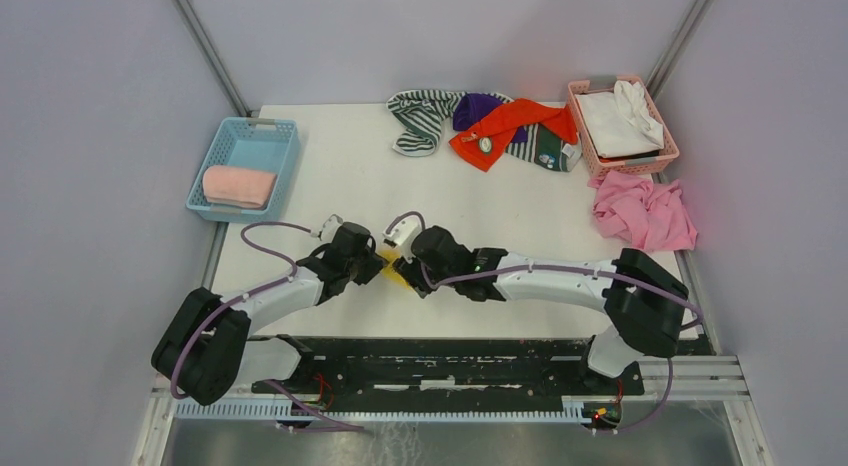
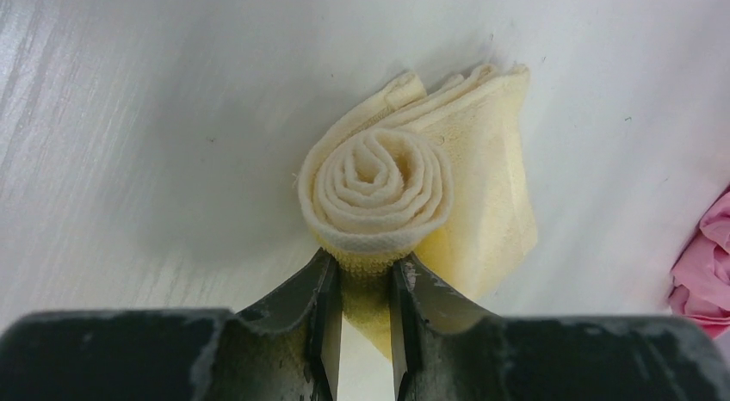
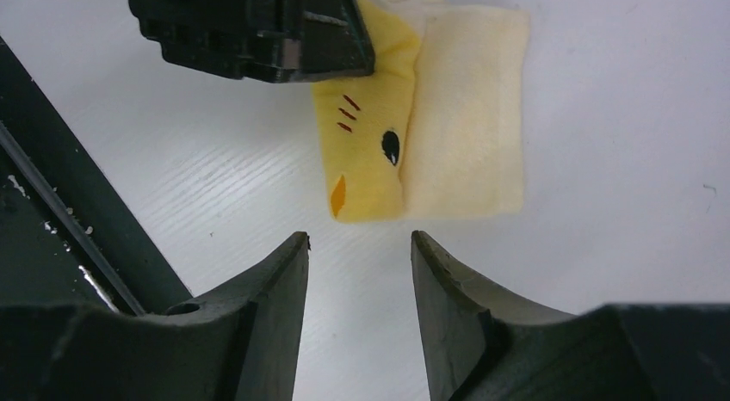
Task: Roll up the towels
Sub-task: Roll the towel at the center of the board.
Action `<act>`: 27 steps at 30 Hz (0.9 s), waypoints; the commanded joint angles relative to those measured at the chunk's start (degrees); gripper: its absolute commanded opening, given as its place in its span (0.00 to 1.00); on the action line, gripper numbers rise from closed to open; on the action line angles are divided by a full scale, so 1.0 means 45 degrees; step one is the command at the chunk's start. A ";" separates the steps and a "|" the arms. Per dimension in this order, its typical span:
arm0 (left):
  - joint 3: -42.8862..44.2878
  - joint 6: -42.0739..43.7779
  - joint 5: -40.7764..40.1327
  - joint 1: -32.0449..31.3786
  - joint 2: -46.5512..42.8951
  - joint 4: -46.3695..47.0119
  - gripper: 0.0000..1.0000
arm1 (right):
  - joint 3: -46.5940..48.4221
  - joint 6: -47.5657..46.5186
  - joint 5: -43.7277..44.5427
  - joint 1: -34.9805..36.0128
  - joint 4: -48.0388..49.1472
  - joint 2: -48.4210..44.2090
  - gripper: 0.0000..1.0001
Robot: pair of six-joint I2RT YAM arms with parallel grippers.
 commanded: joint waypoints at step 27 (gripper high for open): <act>0.0063 -0.0422 -0.0016 0.0530 -0.0446 -0.1175 0.43 | -0.0833 -0.0799 0.0542 0.0477 0.0932 0.3278 0.00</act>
